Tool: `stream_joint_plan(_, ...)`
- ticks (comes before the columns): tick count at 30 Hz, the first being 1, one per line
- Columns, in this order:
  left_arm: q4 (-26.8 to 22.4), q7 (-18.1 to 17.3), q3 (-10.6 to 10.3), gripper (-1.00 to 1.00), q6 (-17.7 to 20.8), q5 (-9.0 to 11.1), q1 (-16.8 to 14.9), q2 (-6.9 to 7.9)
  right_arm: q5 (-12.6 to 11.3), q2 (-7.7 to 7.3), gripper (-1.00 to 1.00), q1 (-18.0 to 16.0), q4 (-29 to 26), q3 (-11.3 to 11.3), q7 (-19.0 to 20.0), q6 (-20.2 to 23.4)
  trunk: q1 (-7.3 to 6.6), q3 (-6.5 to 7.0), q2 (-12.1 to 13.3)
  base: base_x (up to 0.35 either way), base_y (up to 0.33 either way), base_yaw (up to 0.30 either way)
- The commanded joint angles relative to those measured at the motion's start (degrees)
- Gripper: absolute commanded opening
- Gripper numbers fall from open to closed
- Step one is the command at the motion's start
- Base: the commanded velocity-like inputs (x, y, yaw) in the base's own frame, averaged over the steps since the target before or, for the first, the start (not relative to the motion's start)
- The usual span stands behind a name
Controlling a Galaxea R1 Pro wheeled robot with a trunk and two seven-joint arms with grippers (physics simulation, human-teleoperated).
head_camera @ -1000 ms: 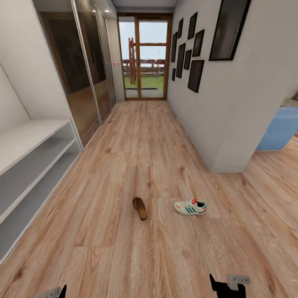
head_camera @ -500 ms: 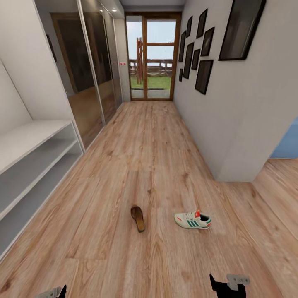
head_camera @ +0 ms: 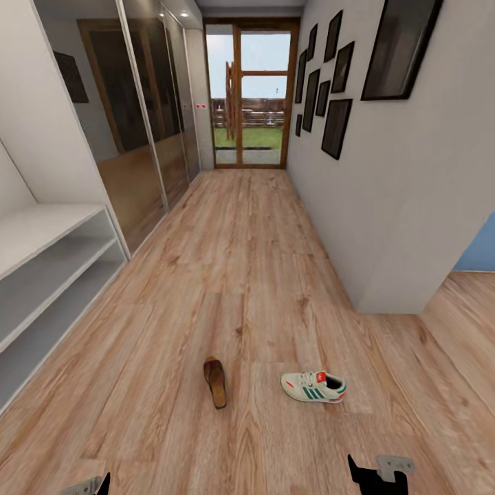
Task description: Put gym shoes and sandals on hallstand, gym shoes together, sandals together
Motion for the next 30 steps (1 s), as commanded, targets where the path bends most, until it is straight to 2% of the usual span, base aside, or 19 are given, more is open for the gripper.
stream_joint_plan(1,0.0,-0.5,0.5,1.00,-0.2,-0.4,-0.1,-0.05,0.5,0.11,1.00,-0.1,0.1,-0.5,0.4,-0.2,0.02,-0.04,0.0,0.265,-0.172,0.000)
stream_joint_plan(10,0.0,-0.5,0.5,1.00,-0.2,-0.4,-0.1,-0.05,0.5,0.30,1.00,-0.1,0.1,-0.4,0.4,-0.2,0.02,-0.03,0.0,0.232,-0.186,0.014)
stream_joint_plan(20,0.0,-0.5,0.5,1.00,-0.2,-0.4,-0.1,-0.05,0.5,0.24,1.00,-0.1,0.0,-0.5,0.4,-0.2,0.02,0.19,0.0,0.165,-0.204,0.171)
stream_joint_plan(30,0.0,-0.4,0.5,1.00,-0.2,-0.2,-0.1,0.00,0.4,0.25,1.00,-0.1,-0.1,-0.5,0.4,-0.2,0.02,0.20,0.0,0.081,-0.211,0.010)
